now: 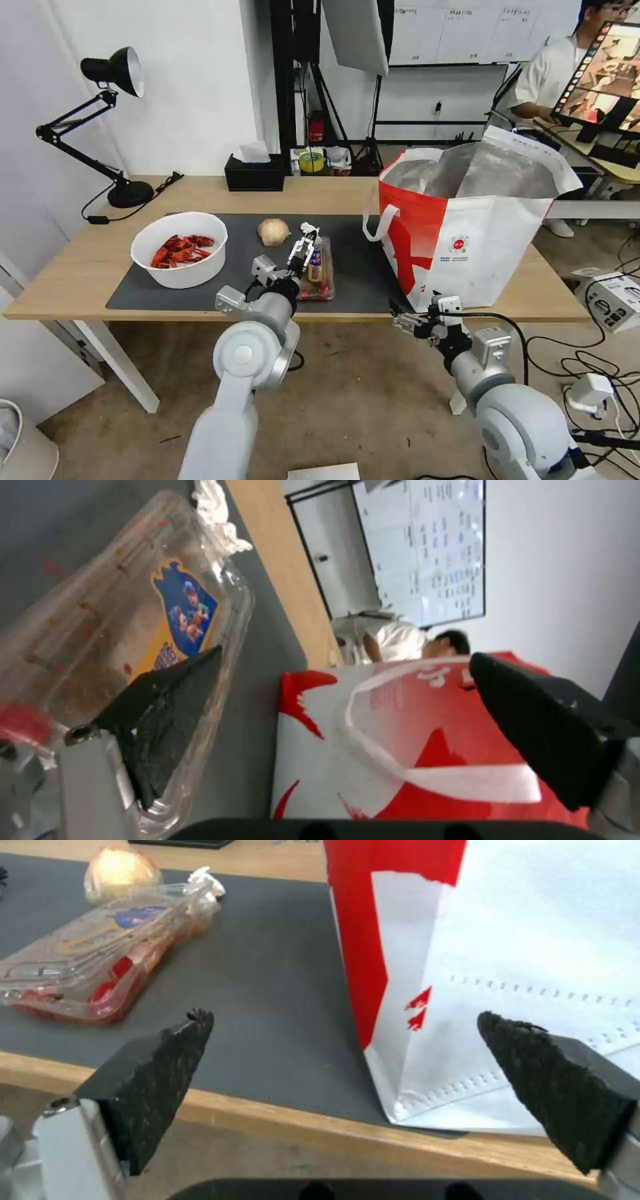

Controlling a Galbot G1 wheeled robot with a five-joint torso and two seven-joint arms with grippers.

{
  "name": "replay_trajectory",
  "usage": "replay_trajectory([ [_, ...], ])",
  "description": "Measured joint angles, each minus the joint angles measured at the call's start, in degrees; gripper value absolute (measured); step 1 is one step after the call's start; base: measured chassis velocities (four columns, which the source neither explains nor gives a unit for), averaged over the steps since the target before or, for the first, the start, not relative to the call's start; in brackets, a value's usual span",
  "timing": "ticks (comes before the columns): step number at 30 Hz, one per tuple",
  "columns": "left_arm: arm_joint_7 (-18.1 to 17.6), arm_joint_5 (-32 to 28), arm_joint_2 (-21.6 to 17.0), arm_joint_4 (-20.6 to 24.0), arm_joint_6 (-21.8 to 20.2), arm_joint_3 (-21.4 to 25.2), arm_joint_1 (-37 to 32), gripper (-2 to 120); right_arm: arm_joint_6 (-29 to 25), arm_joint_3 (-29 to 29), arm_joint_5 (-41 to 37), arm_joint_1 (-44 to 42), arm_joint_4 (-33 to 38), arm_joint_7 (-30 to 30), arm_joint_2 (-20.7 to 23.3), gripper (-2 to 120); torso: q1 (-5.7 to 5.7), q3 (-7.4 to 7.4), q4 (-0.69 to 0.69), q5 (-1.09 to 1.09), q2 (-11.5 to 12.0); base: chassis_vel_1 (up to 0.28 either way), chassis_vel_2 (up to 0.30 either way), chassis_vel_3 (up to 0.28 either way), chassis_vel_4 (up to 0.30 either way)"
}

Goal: Pick up the trash from the table and place it into the takeout bag.

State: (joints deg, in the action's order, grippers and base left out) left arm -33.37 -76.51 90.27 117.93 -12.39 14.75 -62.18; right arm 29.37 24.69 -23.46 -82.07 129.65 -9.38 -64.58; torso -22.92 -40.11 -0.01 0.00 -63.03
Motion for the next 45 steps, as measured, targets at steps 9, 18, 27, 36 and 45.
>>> replay_trajectory([
  [9,6.39,12.1,-8.75,1.03,-4.45,0.25,-0.12,98,-0.1,0.1,-0.05,0.0,0.23,0.06,-0.01,100,0.0,0.0,0.01,-0.01,0.0,0.0,0.0,0.0,0.0],
  [18,16.92,34.09,-18.49,-0.19,-5.7,-2.74,-0.65,69,-3.6,-0.78,-10.45,1.67,-0.06,-0.63,0.08,100,0.0,0.0,0.01,-0.02,0.0,0.0,0.0,0.0,0.0],
  [27,25.79,43.32,-27.27,-3.43,-3.18,-5.22,1.42,31,-7.24,-2.28,-24.51,3.64,-0.78,-1.08,-0.51,100,0.0,0.0,0.01,-0.02,0.0,0.0,0.0,0.0,0.0],
  [36,30.24,44.53,-31.15,-5.29,-1.31,-8.49,2.93,3,-8.17,-3.3,-25.24,3.72,-1.31,-1.1,-1.98,100,0.0,0.0,0.01,-0.01,0.0,0.0,0.0,0.0,0.0],
  [45,32.03,44.78,-31.45,-7.54,-0.39,-11.82,4.55,0,-8.18,-3.39,-25.67,4.28,-2.03,-1.1,-2.15,100,0.0,0.0,0.01,0.0,0.0,0.0,0.0,0.0,0.0],
])
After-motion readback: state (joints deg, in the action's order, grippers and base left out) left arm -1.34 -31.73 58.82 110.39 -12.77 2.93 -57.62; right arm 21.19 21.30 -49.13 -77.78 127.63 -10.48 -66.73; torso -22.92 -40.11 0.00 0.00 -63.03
